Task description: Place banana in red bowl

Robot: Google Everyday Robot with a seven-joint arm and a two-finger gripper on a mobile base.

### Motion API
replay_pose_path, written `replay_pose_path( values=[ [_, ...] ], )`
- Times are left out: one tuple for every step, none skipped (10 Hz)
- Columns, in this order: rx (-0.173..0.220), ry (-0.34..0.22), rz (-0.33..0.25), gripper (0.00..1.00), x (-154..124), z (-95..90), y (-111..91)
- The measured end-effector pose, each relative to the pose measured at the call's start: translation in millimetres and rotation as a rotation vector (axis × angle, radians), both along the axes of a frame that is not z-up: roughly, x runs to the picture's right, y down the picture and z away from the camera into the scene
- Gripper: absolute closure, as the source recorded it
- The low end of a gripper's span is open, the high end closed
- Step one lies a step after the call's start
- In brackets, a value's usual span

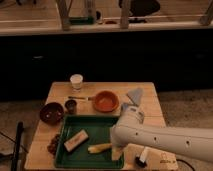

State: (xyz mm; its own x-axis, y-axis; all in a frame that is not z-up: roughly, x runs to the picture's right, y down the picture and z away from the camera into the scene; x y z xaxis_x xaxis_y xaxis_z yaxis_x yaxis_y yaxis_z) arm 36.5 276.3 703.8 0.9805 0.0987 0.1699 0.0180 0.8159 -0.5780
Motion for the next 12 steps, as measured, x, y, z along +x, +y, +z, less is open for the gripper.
replay_pose_path(
  values=[
    [-0.005, -0.004, -0.002, 0.20, -2, 3.0, 3],
    [-0.015, -0.014, -0.006, 0.20, -7, 9.3, 8],
    [-0.022, -0.026, -0.012, 0.20, -13, 14.3, 11],
    [-0.031, -0.033, -0.013, 0.20, -16, 17.6, 14],
    [-0.042, -0.049, -0.014, 0.20, -21, 23.7, 18],
    [-0.049, -0.059, -0.017, 0.20, -25, 27.0, 19],
    [-0.058, -0.072, -0.021, 0.20, -30, 31.3, 22],
    [-0.065, -0.079, -0.023, 0.20, -33, 35.6, 25],
    [-0.077, -0.089, -0.029, 0.20, -37, 42.1, 30],
    [-0.084, -0.097, -0.033, 0.23, -41, 45.9, 33],
    [-0.087, -0.101, -0.036, 0.30, -42, 50.3, 37],
    [-0.090, -0.107, -0.038, 0.42, -44, 54.7, 40]
  ],
)
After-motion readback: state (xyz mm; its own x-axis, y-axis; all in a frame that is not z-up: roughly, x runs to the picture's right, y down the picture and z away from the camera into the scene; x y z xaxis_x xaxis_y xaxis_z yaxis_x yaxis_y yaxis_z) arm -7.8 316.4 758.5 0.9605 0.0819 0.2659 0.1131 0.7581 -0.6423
